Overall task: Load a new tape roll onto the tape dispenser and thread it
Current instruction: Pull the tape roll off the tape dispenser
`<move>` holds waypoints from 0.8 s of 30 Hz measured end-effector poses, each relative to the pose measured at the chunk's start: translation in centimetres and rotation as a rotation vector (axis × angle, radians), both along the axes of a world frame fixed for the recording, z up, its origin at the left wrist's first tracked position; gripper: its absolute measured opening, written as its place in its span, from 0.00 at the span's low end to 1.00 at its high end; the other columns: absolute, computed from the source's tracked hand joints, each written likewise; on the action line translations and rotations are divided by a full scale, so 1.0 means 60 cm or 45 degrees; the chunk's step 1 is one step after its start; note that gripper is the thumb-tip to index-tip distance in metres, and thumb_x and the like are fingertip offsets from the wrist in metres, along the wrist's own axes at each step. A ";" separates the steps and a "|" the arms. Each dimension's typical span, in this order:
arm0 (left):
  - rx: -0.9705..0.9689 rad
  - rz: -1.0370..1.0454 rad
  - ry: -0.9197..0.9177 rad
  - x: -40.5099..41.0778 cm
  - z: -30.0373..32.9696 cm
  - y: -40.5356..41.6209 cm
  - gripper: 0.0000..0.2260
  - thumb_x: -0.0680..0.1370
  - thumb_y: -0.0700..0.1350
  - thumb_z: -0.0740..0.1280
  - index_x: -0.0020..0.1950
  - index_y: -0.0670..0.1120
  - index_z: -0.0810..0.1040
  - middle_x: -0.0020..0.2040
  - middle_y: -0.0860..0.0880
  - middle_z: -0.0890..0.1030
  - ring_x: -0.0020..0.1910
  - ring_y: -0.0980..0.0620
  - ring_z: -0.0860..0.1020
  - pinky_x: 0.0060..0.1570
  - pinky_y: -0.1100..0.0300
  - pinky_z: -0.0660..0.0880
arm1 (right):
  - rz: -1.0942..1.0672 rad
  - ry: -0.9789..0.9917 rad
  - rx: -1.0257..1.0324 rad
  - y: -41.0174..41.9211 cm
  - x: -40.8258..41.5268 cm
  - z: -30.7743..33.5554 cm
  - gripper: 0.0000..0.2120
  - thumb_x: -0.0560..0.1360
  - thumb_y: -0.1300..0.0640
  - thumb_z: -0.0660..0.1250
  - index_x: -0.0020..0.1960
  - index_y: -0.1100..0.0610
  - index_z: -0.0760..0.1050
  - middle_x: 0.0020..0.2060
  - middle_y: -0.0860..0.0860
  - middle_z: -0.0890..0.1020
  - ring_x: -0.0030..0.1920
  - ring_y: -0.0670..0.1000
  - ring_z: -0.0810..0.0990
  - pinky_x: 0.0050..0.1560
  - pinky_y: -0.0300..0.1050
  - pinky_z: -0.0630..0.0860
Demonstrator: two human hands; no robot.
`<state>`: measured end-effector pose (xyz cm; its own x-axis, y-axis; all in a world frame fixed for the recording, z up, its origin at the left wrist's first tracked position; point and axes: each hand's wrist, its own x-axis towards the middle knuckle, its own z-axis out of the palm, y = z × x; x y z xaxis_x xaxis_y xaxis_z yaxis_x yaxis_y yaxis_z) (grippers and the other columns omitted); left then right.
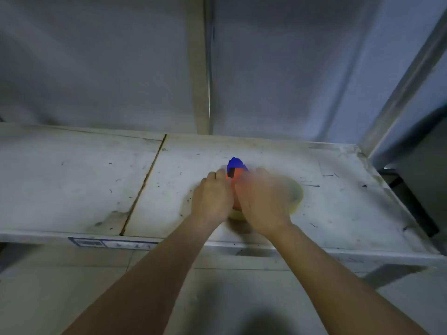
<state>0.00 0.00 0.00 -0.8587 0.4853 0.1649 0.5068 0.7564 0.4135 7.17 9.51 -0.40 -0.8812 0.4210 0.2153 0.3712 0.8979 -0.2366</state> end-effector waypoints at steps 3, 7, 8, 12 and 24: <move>0.108 0.031 0.084 -0.005 -0.018 0.000 0.18 0.83 0.49 0.51 0.70 0.44 0.66 0.62 0.44 0.76 0.58 0.46 0.75 0.54 0.55 0.72 | -0.006 0.091 0.086 -0.001 -0.010 -0.030 0.23 0.78 0.42 0.44 0.64 0.50 0.68 0.63 0.56 0.73 0.61 0.58 0.73 0.66 0.62 0.62; 0.180 0.001 0.131 0.003 -0.033 -0.011 0.18 0.83 0.49 0.52 0.69 0.43 0.67 0.62 0.44 0.76 0.58 0.47 0.75 0.51 0.58 0.70 | -0.014 0.159 0.113 -0.004 -0.006 -0.056 0.23 0.78 0.42 0.43 0.63 0.50 0.68 0.62 0.56 0.74 0.61 0.57 0.72 0.66 0.61 0.62; 0.205 0.008 0.145 0.007 -0.035 -0.016 0.18 0.83 0.49 0.52 0.70 0.44 0.67 0.62 0.44 0.76 0.58 0.47 0.75 0.50 0.59 0.70 | -0.014 0.166 0.104 -0.006 -0.002 -0.055 0.23 0.78 0.42 0.43 0.63 0.50 0.68 0.62 0.56 0.74 0.62 0.57 0.72 0.66 0.61 0.62; 0.161 -0.021 0.114 0.039 -0.033 -0.053 0.18 0.82 0.49 0.52 0.69 0.43 0.67 0.62 0.44 0.75 0.58 0.47 0.75 0.51 0.58 0.71 | -0.036 0.170 0.107 -0.024 0.025 -0.040 0.22 0.78 0.43 0.45 0.62 0.50 0.68 0.62 0.57 0.74 0.61 0.59 0.72 0.64 0.60 0.65; -0.025 -0.121 0.071 0.145 0.046 -0.175 0.18 0.82 0.50 0.50 0.68 0.43 0.66 0.62 0.42 0.74 0.57 0.44 0.74 0.53 0.51 0.72 | -0.091 0.202 0.084 -0.106 0.126 0.028 0.27 0.75 0.42 0.41 0.60 0.54 0.71 0.57 0.57 0.75 0.57 0.59 0.72 0.60 0.56 0.66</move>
